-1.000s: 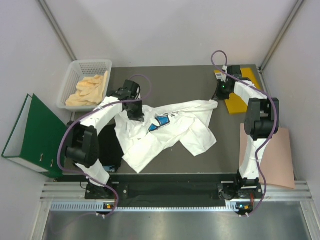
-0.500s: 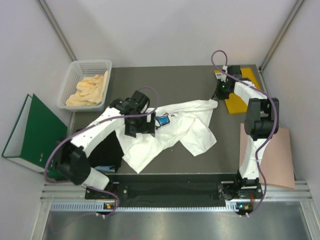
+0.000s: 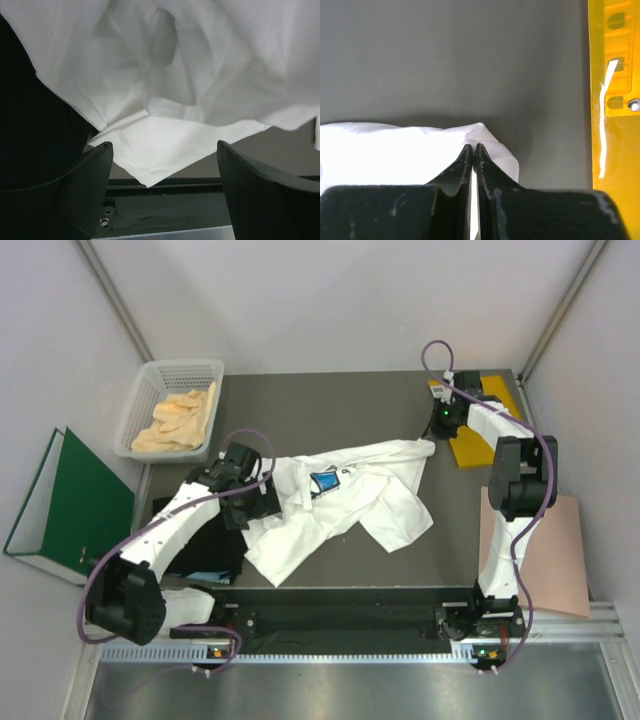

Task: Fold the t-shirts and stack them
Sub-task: Flatten out the tshirt

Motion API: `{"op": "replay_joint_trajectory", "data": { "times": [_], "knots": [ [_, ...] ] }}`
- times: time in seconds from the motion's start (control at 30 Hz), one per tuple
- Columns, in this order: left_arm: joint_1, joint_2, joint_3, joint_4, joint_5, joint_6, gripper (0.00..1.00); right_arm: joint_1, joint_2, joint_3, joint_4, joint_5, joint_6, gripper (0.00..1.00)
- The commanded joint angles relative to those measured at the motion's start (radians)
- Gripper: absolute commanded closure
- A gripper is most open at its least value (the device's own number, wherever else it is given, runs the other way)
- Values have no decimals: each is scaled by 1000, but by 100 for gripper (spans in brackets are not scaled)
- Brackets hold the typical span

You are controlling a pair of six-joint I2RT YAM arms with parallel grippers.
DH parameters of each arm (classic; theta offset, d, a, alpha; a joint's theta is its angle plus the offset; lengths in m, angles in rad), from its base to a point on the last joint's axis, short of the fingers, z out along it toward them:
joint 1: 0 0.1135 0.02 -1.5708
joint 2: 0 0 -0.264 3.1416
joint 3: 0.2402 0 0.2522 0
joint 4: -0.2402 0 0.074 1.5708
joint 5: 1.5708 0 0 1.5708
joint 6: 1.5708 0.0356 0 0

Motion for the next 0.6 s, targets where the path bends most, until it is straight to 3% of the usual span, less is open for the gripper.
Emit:
{"op": "replay_joint_trajectory", "data": {
  "times": [0.0, 0.3, 0.4, 0.43, 0.5, 0.57],
  "knots": [
    [92, 70, 2, 118, 121, 18, 16, 8, 4, 41, 4, -16, -8, 99],
    [117, 252, 28, 239, 188, 67, 34, 8, -7, 30, 4, -16, -11, 99],
    [117, 304, 40, 251, 216, 83, 53, 7, -8, 34, 3, -13, -12, 99],
    [116, 317, 43, 248, 219, 87, 73, 5, -10, 35, 3, -13, -14, 99],
    [117, 323, 71, 225, 210, 93, 100, 3, -11, 37, 3, -12, -12, 99],
    [116, 301, 118, 178, 185, 98, 100, 0, -21, 40, 0, -12, -12, 99]
  ]
}}
